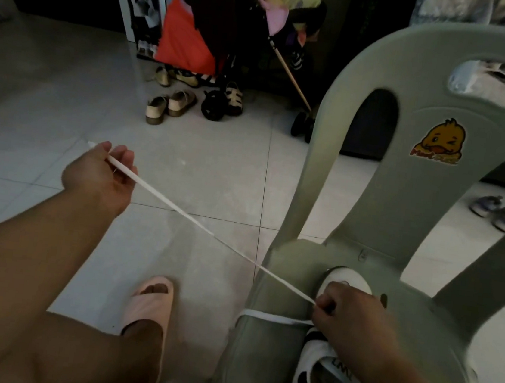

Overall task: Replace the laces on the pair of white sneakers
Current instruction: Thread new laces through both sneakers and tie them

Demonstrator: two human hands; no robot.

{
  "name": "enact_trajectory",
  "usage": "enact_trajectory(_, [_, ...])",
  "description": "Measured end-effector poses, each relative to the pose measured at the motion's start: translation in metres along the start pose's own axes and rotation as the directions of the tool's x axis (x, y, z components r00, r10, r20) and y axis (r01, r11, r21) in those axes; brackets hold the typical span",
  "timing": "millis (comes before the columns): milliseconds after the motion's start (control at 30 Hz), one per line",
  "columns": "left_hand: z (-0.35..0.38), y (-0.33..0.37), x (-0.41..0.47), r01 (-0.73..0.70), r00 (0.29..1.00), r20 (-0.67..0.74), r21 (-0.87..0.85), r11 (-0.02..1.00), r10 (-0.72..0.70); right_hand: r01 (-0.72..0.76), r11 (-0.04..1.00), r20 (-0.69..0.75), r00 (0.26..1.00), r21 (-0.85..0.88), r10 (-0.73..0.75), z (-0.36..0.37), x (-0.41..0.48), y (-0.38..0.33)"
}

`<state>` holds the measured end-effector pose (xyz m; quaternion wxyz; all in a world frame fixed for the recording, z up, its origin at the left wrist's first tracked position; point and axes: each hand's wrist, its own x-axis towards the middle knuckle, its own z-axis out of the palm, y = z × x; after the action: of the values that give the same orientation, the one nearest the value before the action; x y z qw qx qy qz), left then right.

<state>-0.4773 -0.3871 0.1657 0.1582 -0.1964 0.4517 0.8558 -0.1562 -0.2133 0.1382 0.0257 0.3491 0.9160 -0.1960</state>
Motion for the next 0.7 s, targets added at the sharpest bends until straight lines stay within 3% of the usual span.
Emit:
enact_trajectory(100, [0.007, -0.01, -0.013, -0.077, 0.99, 0.128, 0.193, 0.978, 0.053, -0.001, 1.0, 0.009, 1.0, 0.014, 0.001, -0.001, 0.0, 0.0])
enact_trajectory(200, [0.02, -0.036, -0.043, -0.191, 0.95, 0.312, 0.559, 0.807, 0.009, 0.011, 0.999, 0.015, 1.0, 0.047, -0.012, -0.004, -0.001, -0.002])
enact_trajectory(300, [0.028, -0.06, -0.084, -0.397, 0.83, 0.545, 0.728, 0.559, -0.121, 0.015, 0.987, 0.0, 1.0, 0.159, -0.015, -0.006, -0.001, -0.006])
enact_trajectory(367, [0.034, -0.072, -0.111, -0.557, 0.728, 0.661, 0.726, 0.404, -0.184, 0.009, 0.979, -0.021, 1.0, 0.206, -0.005, -0.009, -0.003, -0.01])
enact_trajectory(400, [0.037, -0.078, -0.123, -0.61, 0.676, 0.705, 0.698, 0.375, -0.214, 0.013, 0.976, -0.034, 0.999, 0.217, -0.006, -0.01, -0.004, -0.012])
enact_trajectory(500, [0.043, -0.094, -0.149, -0.587, 0.586, 0.729, 0.683, 0.435, -0.354, -0.008, 0.974, -0.034, 0.999, 0.228, 0.017, -0.016, -0.012, -0.009])
enact_trajectory(633, [0.05, -0.113, -0.163, -0.475, 0.606, 0.658, 0.75, 0.46, -0.448, -0.155, 0.972, 0.084, 0.986, 0.178, 0.142, -0.023, -0.027, 0.009])
enact_trajectory(700, [0.053, -0.121, -0.169, -0.459, 0.62, 0.625, 0.779, 0.427, -0.474, -0.209, 0.956, 0.072, 0.977, 0.204, 0.199, -0.021, -0.037, 0.02])
